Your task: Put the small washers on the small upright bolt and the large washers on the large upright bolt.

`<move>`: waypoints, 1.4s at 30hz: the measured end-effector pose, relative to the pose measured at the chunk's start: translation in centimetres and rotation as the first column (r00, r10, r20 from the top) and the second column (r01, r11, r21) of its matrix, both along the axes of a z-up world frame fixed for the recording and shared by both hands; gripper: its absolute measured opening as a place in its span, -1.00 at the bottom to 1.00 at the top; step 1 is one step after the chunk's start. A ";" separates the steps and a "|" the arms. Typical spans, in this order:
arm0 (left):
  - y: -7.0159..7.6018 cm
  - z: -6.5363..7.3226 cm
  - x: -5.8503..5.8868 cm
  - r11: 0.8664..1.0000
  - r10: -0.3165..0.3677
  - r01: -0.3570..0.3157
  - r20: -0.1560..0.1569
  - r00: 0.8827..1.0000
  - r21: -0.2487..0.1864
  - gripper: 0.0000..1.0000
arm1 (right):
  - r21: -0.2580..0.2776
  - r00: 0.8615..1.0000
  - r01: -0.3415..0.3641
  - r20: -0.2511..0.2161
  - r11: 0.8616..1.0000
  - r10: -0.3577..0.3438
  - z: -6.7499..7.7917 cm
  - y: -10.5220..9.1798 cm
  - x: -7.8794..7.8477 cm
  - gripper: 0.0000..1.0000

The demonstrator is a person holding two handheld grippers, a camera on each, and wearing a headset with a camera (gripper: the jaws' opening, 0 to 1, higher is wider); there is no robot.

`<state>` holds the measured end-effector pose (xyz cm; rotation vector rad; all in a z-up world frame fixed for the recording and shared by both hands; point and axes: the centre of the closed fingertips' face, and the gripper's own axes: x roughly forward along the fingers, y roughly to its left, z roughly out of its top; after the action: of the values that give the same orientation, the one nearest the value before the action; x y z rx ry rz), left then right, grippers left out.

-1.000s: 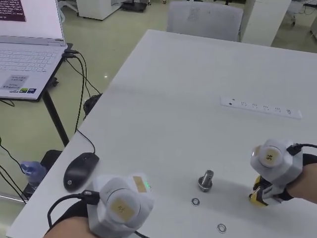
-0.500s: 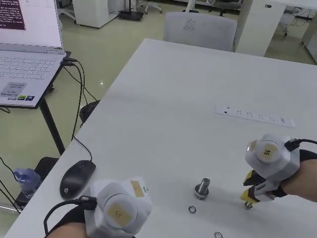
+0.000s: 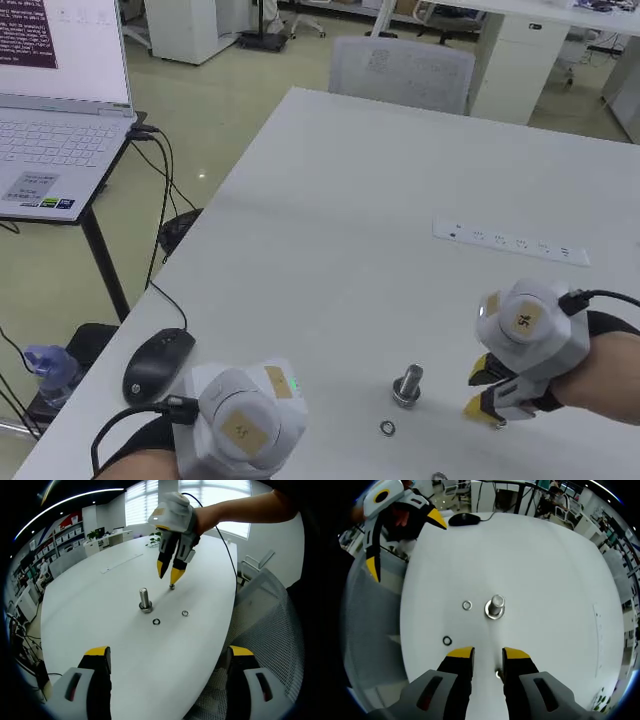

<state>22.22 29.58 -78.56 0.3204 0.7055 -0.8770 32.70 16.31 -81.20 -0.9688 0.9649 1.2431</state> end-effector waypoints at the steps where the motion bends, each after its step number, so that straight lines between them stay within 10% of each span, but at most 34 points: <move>1: 0.0 0.0 0.0 1.000 0.000 0.000 -0.001 1.000 -0.002 0.95 | 0.002 1.000 -0.007 -0.003 1.000 0.007 0.0 0.1 -0.3 -0.53; 28: -0.2 0.1 -0.2 1.000 -0.011 0.011 0.007 1.000 -0.001 0.97 | 0.015 0.995 -0.082 -0.047 0.997 0.083 -3.7 0.6 -6.8 -0.53; 42: -0.3 0.0 -0.5 1.000 -0.017 0.017 0.013 1.000 0.002 0.93 | 0.007 0.997 -0.059 -0.042 0.998 0.059 -6.0 0.4 -6.8 -0.54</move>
<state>21.76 29.27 -78.55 0.3340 0.6928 -0.8897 25.87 16.76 -87.18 -0.9758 0.9707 1.3201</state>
